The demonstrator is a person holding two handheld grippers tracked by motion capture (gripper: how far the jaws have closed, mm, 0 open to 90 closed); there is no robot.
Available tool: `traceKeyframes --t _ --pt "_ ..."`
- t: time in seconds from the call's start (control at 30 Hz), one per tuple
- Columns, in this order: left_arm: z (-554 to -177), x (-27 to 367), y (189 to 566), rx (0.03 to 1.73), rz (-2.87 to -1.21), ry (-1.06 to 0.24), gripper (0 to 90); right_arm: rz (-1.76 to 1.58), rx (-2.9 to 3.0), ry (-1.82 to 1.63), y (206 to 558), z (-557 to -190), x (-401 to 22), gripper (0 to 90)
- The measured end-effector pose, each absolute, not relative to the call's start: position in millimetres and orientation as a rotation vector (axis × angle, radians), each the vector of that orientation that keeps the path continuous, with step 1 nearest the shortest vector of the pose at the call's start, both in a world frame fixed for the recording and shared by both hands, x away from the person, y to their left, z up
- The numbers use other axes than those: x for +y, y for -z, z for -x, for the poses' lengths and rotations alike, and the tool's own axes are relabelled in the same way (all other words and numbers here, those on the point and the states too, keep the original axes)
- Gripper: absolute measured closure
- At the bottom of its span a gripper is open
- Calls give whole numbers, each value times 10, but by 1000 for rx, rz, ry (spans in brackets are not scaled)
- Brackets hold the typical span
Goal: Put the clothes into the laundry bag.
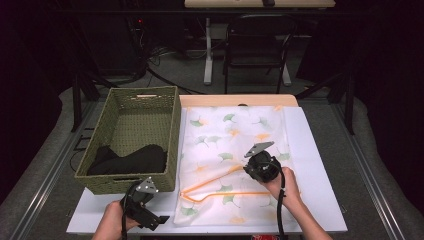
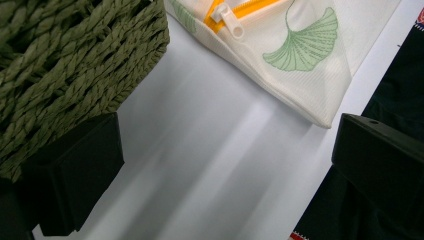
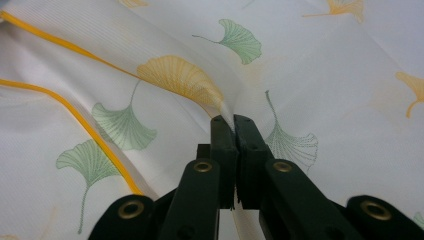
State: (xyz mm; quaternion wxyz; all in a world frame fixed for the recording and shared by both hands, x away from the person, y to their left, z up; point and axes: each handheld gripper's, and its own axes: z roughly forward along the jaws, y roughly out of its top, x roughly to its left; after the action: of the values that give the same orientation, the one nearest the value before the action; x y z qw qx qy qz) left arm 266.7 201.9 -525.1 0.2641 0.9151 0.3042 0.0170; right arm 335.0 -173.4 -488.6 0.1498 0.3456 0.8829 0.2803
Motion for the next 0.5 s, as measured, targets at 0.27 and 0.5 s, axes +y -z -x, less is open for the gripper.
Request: traceKeyframes --t 0.27,0.5 --pt "-2669 2025 5252 821 -2483 -44 3 -973 2504 -859 4705 -3322 -1761 884" --pt "-2663 1999 5259 806 -2524 -38 2 -980 2499 -876 4649 -3315 -1776 884"
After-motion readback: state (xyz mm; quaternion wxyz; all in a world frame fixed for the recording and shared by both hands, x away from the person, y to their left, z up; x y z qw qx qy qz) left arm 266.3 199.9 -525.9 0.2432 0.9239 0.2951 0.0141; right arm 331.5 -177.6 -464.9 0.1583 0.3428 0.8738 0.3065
